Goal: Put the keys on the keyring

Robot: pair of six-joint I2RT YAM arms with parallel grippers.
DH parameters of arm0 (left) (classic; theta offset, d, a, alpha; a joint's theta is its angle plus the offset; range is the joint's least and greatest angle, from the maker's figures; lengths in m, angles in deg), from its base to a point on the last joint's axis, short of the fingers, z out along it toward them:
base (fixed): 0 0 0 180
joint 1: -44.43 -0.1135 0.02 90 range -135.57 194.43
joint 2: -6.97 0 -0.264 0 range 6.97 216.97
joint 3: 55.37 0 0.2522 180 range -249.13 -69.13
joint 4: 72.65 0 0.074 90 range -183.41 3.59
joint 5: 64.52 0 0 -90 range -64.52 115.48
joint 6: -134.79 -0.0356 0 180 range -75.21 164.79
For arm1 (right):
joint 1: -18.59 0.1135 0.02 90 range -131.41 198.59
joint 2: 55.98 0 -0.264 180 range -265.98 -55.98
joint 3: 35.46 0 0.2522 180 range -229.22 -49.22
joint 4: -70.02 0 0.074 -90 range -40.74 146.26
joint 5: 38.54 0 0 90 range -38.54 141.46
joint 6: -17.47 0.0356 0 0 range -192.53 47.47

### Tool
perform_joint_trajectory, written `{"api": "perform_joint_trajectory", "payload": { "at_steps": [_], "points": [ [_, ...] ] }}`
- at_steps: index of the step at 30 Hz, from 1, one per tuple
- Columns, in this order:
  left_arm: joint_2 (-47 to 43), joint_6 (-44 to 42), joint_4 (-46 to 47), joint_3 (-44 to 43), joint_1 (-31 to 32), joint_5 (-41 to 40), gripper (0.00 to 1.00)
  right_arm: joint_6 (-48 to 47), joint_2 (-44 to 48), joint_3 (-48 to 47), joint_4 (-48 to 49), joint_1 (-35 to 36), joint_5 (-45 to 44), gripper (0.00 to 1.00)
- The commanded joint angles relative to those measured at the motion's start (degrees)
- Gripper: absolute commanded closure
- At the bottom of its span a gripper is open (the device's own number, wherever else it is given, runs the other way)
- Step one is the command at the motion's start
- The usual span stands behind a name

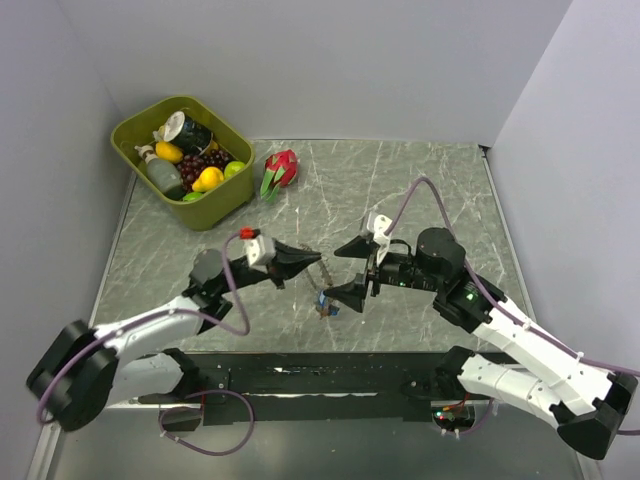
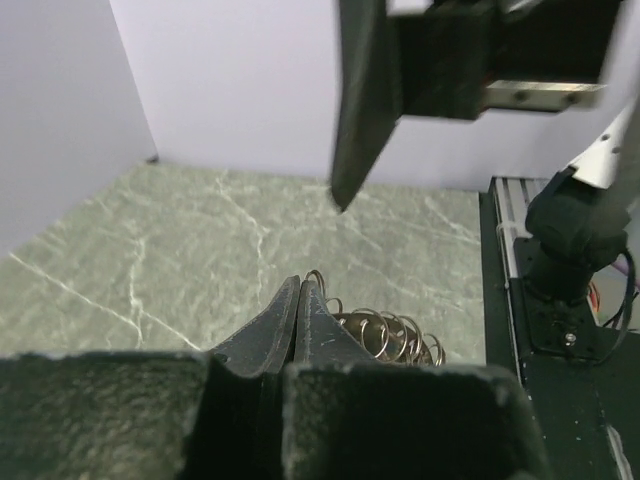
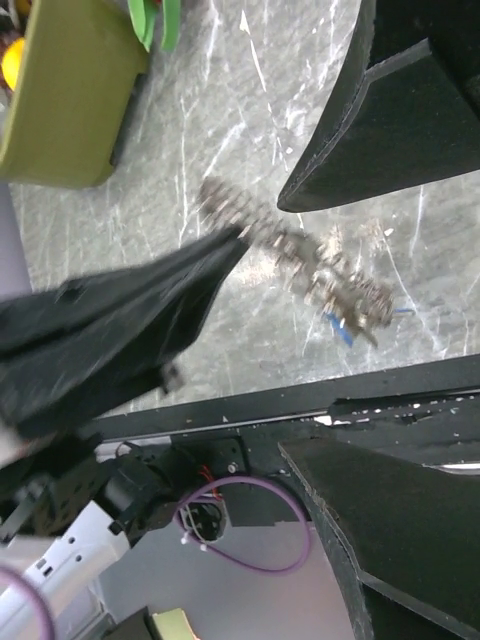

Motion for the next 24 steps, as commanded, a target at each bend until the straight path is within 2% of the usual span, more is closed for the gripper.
{"api": "perform_joint_trajectory", "payload": {
  "at_steps": [1, 9, 14, 15, 19, 24],
  "points": [
    [7.33, -0.3, 7.36, -8.46, -0.06, -0.99, 0.99, -0.11, 2.83, 0.44, 0.38, 0.09, -3.32, 0.0],
    [26.05, 3.12, 15.51, -22.88, -3.31, 3.93, 0.99, 0.41, 8.1, 2.46, -3.05, -0.34, -7.99, 0.0],
    [34.67, 6.72, 19.13, -26.59, -3.93, 5.34, 0.99, 0.68, 9.42, 3.52, -4.38, -0.43, -9.31, 0.0],
    [35.55, 7.25, 20.01, -25.29, -3.93, 4.9, 0.99, 0.77, 9.34, 3.95, -4.46, -0.35, -9.31, 0.0],
    [40.72, 13.3, 34.3, -16.41, -3.93, -0.45, 0.99, 0.94, 8.11, 5.1, -3.85, -0.52, -9.58, 0.0],
    [43.64, 14.9, 45.49, -3.78, -3.23, -2.74, 0.99, 1.73, 6.0, 6.16, -2.0, -0.61, -8.26, 0.0]
  ]
}}
